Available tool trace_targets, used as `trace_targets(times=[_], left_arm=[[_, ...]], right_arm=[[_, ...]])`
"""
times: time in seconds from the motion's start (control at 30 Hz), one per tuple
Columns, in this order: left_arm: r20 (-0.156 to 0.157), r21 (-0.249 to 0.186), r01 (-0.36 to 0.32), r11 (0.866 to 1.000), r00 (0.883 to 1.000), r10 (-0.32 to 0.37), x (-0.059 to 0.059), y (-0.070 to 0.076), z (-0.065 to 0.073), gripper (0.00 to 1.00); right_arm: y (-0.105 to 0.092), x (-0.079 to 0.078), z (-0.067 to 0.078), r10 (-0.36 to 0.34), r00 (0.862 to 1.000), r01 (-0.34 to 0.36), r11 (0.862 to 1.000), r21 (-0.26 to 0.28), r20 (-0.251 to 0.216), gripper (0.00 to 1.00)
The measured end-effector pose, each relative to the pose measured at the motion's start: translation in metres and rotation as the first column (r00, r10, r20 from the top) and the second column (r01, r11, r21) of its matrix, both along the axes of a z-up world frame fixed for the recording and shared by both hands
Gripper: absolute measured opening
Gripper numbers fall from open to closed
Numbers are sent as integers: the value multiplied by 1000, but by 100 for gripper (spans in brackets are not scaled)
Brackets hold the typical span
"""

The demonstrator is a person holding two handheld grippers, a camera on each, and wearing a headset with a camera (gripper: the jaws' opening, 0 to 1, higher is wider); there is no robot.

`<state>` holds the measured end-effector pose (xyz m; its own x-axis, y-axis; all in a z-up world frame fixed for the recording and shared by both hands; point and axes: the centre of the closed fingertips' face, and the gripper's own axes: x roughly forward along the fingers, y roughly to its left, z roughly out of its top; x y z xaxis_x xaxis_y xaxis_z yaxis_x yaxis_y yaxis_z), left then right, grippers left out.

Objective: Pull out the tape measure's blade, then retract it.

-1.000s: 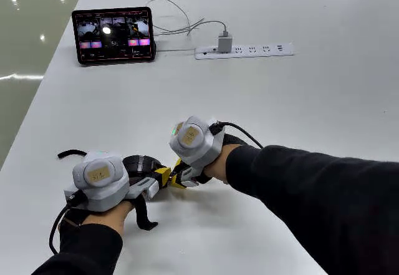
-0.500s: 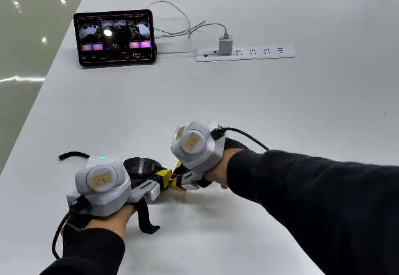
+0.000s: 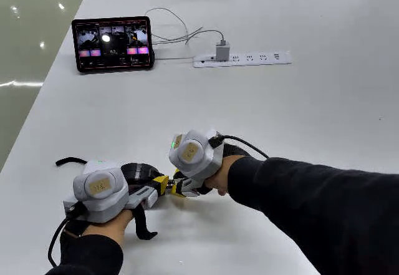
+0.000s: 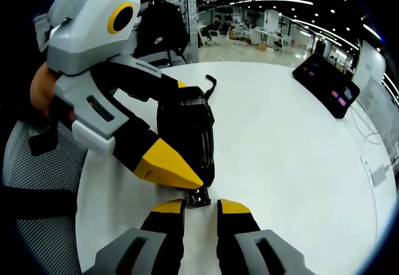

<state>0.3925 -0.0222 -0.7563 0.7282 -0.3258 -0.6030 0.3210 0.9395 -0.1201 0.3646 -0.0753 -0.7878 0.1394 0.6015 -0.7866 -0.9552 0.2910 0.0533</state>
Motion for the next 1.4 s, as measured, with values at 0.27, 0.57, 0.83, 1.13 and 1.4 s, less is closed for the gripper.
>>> trace_targets(times=[0.27,0.57,0.83,1.13,1.4], left_arm=[[49,2,34,999,998,-34,8,-2,20,64],[61,-9,38,999,997,-37,14,2,34,75],[64,-4,76,997,995,-76,8,3,38,81],[24,-20,171,985,985,-171,-2,-2,36,92],[6,7,240,971,971,-240,-6,4,35,99]], right_arm=[[-5,2,11,-39,999,39,999,26,5,20],[-14,0,29,-88,996,86,993,83,23,21],[-27,0,41,-119,992,114,988,104,51,24],[-61,-9,45,-210,977,203,970,133,43,26],[-100,-18,48,-297,954,289,945,153,39,28]])
